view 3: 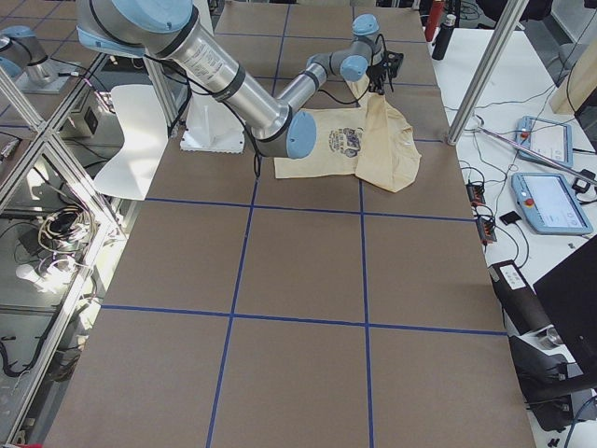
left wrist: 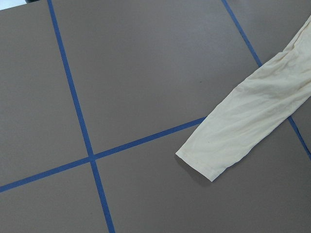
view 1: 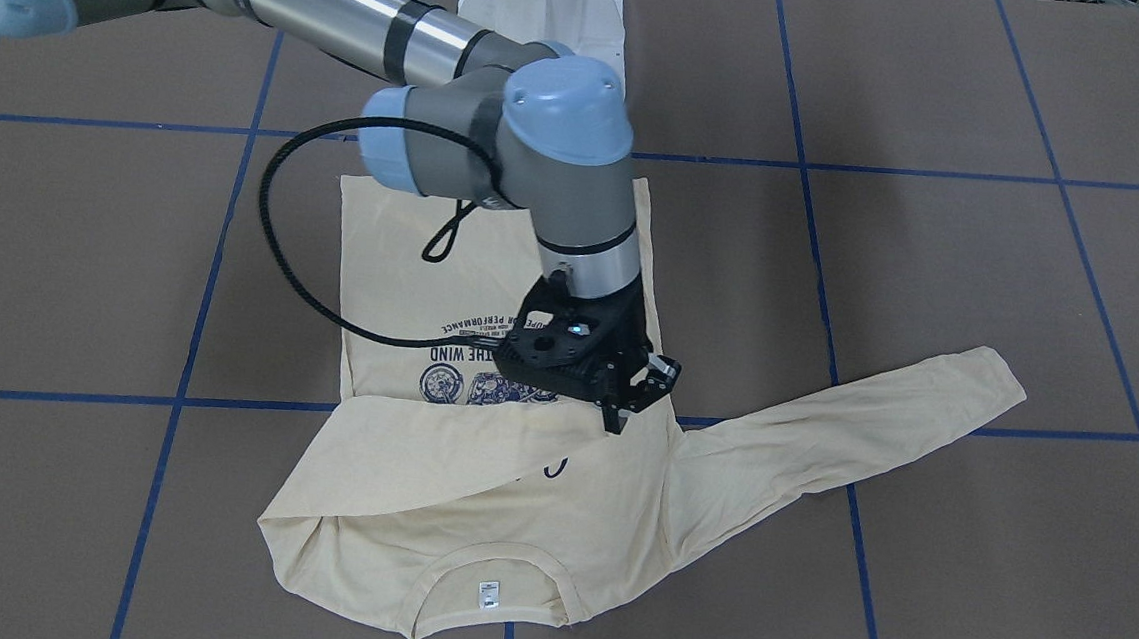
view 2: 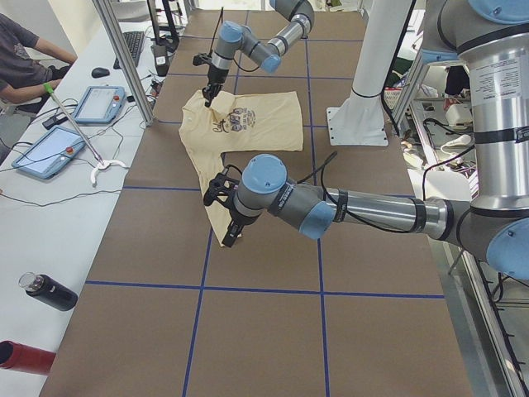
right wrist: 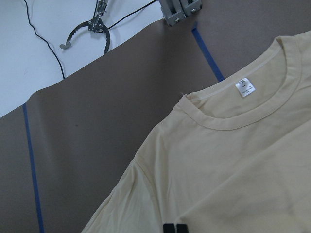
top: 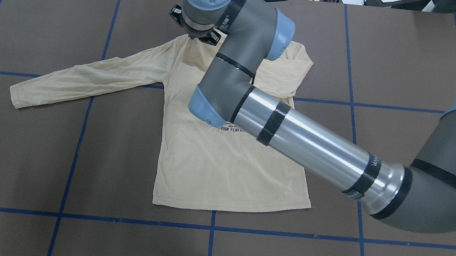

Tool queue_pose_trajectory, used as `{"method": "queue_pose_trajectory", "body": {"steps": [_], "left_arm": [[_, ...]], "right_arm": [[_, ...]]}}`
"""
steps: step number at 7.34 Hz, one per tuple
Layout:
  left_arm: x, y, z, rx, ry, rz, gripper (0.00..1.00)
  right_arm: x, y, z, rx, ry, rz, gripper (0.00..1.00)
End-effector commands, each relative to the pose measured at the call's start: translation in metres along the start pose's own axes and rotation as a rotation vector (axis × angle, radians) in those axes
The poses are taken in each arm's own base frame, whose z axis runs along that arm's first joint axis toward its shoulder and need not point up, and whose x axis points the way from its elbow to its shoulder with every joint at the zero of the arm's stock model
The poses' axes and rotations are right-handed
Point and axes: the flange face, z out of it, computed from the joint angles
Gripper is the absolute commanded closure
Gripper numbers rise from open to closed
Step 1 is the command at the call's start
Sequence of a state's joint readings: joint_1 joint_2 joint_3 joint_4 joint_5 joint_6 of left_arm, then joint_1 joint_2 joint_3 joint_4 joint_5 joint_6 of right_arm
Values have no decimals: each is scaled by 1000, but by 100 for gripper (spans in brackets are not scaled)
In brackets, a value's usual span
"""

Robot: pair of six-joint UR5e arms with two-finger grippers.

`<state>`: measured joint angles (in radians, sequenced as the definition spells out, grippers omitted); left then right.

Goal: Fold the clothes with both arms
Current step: 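Carry the grasped sleeve with the right gripper across the shirt body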

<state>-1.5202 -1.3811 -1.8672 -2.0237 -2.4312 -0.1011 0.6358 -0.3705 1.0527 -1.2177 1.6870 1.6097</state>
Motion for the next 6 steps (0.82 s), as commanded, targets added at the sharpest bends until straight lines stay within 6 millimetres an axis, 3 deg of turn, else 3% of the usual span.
{"method": "queue_pose_trajectory", "body": {"steps": [1,3,4,5,6], "left_arm": [[0,0,0,0,0,0,1],[0,-1,0,1,0,1,1],[2,-4,-1,6,1,7,1],[2,-5,-1,6,1,9,1],[2,-7,-1,7,2,11,1]], "right_arm": [[-33,64,36,31,-30,-46,100],[-65,80,45,41,-34,-55,100],[-65,86,49,64,-31,-58,100],[-73,86,55,81,-30,-55,78],[-72,80,57,110,-38,-24,21]]}}
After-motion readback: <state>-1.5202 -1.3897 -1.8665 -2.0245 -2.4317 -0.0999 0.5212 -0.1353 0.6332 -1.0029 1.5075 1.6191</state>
